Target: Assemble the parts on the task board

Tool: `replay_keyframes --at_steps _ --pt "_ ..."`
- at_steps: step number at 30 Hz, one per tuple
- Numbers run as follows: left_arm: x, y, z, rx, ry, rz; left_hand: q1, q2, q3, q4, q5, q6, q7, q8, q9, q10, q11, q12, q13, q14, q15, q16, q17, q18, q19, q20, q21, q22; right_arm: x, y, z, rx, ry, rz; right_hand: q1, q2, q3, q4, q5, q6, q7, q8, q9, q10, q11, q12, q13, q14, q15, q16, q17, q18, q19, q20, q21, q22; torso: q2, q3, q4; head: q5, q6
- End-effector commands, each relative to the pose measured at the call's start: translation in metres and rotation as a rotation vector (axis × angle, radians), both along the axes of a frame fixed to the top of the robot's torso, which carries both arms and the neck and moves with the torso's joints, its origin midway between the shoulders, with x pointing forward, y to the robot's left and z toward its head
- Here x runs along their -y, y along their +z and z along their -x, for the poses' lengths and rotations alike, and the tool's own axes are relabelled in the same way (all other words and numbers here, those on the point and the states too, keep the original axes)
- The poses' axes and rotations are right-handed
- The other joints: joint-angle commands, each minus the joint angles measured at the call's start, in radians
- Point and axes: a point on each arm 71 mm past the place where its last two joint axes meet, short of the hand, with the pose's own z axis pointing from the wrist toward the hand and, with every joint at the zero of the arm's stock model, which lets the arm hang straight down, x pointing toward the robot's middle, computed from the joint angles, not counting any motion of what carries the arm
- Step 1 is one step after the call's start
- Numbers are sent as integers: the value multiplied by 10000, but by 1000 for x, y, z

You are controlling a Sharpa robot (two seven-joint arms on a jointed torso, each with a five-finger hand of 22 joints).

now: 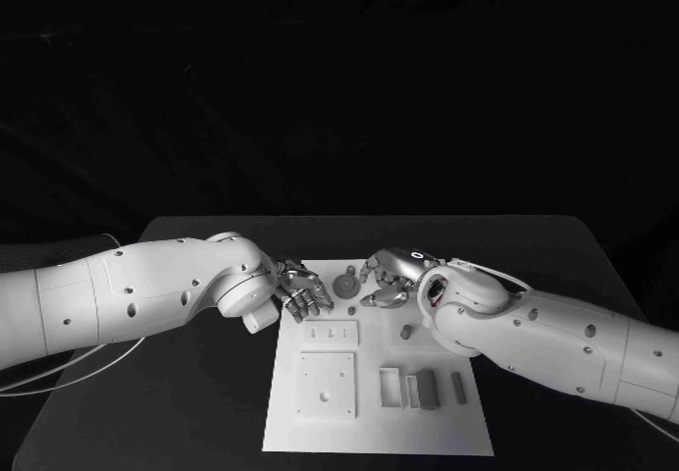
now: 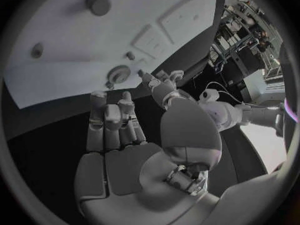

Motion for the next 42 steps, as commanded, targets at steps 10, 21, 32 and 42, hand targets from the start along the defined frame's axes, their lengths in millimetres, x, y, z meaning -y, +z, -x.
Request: replay_keyframes --at_steps 10,21,32,42 --pt "14 -10 0 412 -536 -727 -339 -136 99 19 683 641 -383 152 119 243 -150 396 254 136 -159 618 188 52 234 -198 321 512 52 60 -30 1514 -1532 -2300 128 64 38 47 20 -107 246 93 18 -31 -24 -14 -46 -41 -5 -34 1 192 -86 37 -47 83 -13 2 11 -4 -82" --pt "20 -21 3 515 -793 -1173 -576 -274 55 47 1422 960 -535 277 339 355 -324 980 607 238 -347 1307 257 46 481 -377 615 1032 78 82 -48 1236 -2542 -3475 161 84 42 29 22 -103 235 100 15 -19 -36 -14 -65 -40 -21 -38 -6 192 -80 37 -48 85 -12 3 52 -74 -215" --pt "20 -23 3 747 -1138 -1715 -696 -392 48 153 1642 1215 -685 500 546 426 -492 1586 925 387 -544 1914 163 48 762 -562 903 1478 99 94 -56 1460 -2962 -3410 173 92 38 12 21 -111 233 98 10 -21 -39 -20 -78 -47 -26 -45 -11 192 -86 39 -53 85 -20 -22 35 -4 -340" --pt "26 -28 3 710 -1393 -1911 -761 -431 47 203 1693 1322 -755 621 650 434 -568 1895 1061 467 -636 2215 -28 38 875 -652 1016 1691 103 94 -58 1389 -3047 -3301 172 90 29 4 19 -114 232 98 7 -25 -40 -26 -88 -55 -28 -52 -15 192 -93 43 -59 86 -21 -21 26 -37 -407"
